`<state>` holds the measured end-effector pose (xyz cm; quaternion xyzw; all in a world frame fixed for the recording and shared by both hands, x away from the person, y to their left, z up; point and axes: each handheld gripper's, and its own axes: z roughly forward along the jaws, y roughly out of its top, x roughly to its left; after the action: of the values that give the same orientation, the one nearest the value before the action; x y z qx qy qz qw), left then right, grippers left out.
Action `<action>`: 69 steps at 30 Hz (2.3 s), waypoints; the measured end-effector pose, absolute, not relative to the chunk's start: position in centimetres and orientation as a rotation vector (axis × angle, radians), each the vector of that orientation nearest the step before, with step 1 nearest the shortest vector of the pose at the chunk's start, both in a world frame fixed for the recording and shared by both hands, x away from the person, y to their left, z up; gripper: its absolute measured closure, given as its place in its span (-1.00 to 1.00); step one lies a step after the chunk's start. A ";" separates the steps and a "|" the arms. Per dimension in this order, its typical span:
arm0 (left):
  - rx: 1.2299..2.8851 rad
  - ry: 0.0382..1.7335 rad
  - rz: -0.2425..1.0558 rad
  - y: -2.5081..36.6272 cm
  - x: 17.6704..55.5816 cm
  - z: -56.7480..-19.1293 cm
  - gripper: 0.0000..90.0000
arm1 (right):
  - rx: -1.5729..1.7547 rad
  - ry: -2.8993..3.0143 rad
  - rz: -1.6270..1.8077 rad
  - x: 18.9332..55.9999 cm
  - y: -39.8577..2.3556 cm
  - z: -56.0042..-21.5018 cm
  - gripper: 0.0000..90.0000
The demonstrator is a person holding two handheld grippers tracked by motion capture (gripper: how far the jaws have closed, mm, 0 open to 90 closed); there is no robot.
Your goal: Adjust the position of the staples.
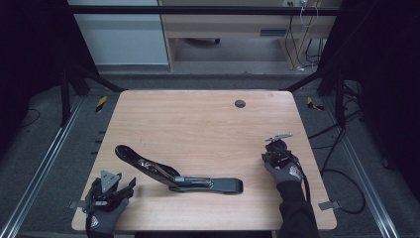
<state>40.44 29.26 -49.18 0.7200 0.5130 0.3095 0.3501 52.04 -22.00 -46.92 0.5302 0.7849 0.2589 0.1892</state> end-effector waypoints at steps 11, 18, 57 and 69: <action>1.872 1.327 0.801 29.2 40.5 -49.2 -0.05 | 1.351 2.346 0.832 48.3 -22.8 -47.3 0.74; 1.873 1.326 0.797 29.1 40.5 -49.3 -0.05 | 1.278 2.389 0.804 47.4 -22.9 -48.2 0.74; 1.884 1.323 0.789 29.1 40.5 -49.3 -0.06 | 1.354 2.377 0.749 47.2 -22.6 -47.9 0.67; 1.883 1.324 0.789 29.1 40.5 -49.3 -0.06 | 1.360 2.396 0.731 47.3 -22.3 -48.1 0.74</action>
<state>40.50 29.12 -49.34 0.7259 0.5104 0.3040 0.3465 47.33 -22.26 -48.05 0.4720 0.8318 0.2536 0.1452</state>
